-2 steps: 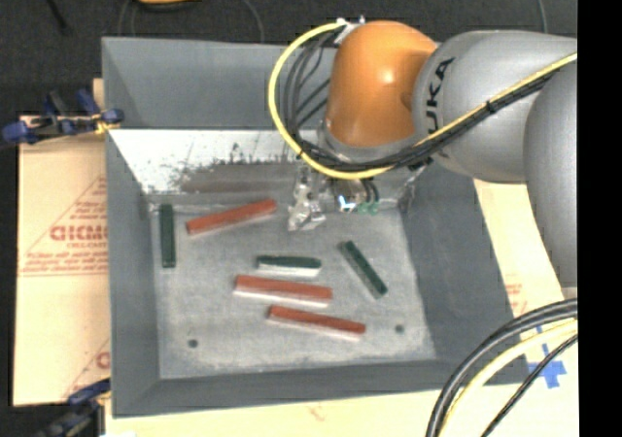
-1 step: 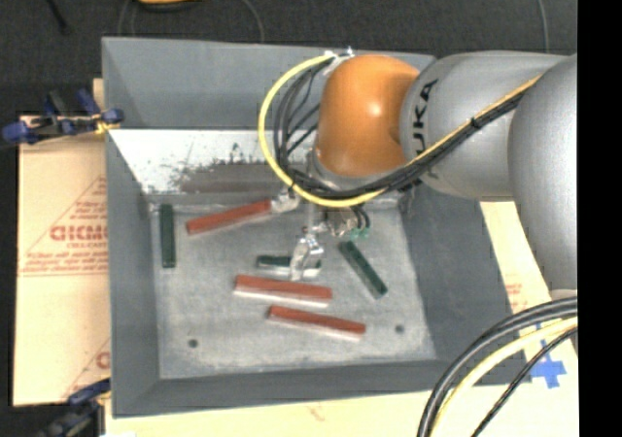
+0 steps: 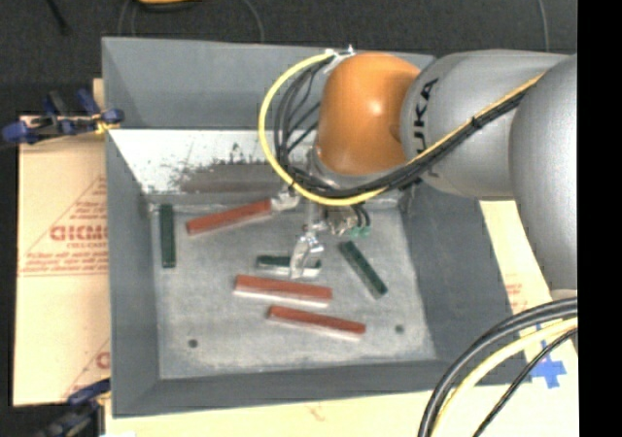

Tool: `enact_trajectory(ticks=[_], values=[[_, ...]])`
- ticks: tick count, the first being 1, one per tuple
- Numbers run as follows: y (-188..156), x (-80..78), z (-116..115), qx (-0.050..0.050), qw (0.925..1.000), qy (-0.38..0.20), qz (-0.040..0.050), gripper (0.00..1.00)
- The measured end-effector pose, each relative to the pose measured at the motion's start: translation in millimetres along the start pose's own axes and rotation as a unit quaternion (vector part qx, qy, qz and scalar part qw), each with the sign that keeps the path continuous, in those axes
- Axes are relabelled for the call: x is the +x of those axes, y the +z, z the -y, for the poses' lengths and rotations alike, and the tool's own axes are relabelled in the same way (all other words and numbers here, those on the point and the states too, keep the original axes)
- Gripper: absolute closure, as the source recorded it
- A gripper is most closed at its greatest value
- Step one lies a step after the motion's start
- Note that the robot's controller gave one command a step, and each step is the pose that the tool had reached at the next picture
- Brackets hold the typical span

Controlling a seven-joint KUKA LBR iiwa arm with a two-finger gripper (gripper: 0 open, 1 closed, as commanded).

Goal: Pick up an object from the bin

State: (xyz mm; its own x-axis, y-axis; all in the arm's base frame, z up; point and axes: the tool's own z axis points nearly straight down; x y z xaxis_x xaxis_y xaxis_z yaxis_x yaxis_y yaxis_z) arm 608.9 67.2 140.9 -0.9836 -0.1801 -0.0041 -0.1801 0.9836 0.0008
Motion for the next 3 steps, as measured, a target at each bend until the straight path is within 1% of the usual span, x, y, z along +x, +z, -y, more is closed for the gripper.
enact_trajectory(ticks=[1, 2, 3], values=[[59.7, 22.2, 11.5, -0.001, 0.9999, -0.015, -0.0029, 1.00], [59.7, 22.2, 11.5, -0.001, 0.9999, -0.015, -0.0028, 1.00], [-3.0, 18.9, 22.0, 0.001, 0.9999, -0.017, -0.0024, 0.00]])
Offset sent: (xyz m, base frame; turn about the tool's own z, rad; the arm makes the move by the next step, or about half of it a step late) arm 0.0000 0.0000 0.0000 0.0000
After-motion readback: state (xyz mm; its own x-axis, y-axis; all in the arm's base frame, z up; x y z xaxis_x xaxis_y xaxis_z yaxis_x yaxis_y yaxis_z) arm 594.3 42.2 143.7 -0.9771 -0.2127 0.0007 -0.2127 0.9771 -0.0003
